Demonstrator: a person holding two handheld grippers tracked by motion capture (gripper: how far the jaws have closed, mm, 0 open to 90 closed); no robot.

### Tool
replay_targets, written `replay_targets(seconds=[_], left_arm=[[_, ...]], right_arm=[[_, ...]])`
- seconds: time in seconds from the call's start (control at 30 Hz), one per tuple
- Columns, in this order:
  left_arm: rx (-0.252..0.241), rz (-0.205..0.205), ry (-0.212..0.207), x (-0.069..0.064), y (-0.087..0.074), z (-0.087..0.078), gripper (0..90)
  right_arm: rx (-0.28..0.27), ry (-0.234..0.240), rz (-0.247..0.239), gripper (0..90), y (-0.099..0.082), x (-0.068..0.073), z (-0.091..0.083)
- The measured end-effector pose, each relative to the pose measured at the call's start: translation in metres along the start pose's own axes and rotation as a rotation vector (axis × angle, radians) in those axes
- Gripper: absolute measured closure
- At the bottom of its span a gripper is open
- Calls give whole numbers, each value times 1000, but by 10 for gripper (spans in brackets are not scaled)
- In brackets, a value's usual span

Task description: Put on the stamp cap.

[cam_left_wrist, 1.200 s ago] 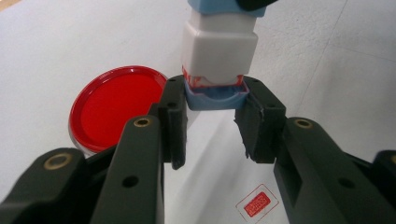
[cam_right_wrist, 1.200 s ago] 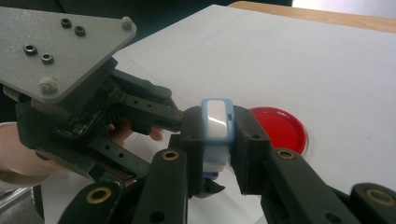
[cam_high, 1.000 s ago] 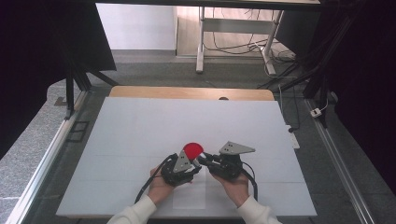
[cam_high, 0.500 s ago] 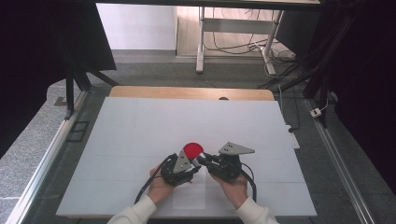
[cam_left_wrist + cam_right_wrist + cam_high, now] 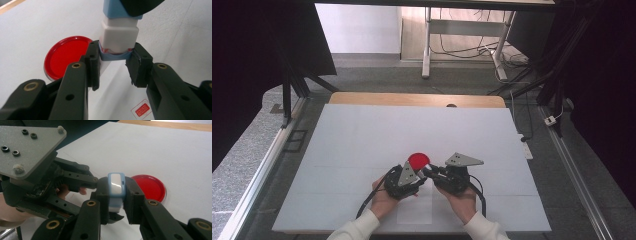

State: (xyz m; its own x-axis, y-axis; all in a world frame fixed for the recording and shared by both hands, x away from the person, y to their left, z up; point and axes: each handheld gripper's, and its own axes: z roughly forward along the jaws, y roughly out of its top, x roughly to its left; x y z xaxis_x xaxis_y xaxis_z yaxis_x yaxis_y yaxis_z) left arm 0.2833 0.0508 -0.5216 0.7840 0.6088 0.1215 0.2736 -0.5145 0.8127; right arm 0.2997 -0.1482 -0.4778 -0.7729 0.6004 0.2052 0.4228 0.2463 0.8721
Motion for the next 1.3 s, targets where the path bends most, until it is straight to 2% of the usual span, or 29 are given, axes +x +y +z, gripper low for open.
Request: replay_targets(seconds=[0.37,0.67,1.3], left_arm=[[-2,5,11,-1,0,-1,648],[-3,19,23,-3,1,-2,651],[-7,41,49,-7,2,-5,654]], right_arm=[[-1,9,4,752,0,-1,0],[-1,30,37,752,-2,-5,0],[19,63,68,755,-3,-8,2]])
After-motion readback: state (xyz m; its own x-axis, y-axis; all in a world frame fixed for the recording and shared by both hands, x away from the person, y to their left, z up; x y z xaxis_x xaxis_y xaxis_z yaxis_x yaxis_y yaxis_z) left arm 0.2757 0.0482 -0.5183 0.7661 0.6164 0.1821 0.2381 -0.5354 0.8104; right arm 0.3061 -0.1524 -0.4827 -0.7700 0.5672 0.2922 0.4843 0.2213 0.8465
